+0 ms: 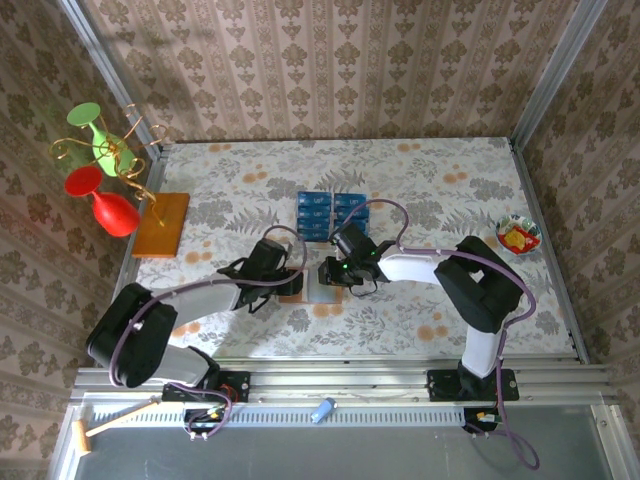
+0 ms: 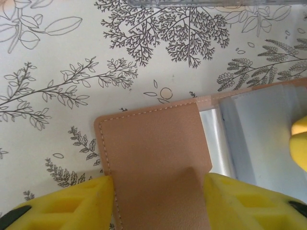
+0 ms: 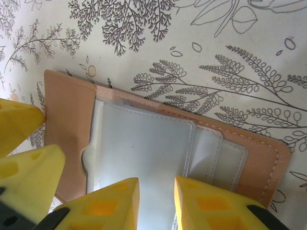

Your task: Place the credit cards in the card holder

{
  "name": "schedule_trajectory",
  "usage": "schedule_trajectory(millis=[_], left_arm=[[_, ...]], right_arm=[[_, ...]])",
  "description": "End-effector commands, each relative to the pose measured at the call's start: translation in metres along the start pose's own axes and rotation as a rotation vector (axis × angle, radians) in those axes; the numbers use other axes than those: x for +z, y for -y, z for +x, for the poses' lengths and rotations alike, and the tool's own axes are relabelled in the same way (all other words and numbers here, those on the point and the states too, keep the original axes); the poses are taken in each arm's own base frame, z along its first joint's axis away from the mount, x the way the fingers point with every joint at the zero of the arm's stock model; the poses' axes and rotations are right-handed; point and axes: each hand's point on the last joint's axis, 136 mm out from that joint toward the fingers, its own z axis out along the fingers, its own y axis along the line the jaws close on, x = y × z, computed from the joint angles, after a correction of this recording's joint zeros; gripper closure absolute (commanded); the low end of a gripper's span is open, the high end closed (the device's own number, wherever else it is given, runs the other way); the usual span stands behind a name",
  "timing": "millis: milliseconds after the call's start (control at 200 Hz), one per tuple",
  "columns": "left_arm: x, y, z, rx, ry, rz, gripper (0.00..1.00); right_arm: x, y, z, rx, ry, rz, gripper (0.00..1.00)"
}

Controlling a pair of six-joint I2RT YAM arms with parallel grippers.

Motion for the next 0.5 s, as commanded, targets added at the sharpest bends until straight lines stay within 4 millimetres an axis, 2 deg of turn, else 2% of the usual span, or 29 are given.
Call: schedule_trajectory(millis=[0,495], left_arm=[[-0.006,0.01,-0.007,0.011,0.051,0.048,0.44],[-0.003,0.021,0.003,0.038,0.049,0.137,0.43]], right_arm=[[0.008,0.004,0.01,0.023,-0.031,0.0,0.73],[0.013,0.0,0.01,0.041,-0.032,-0.02,0.75]])
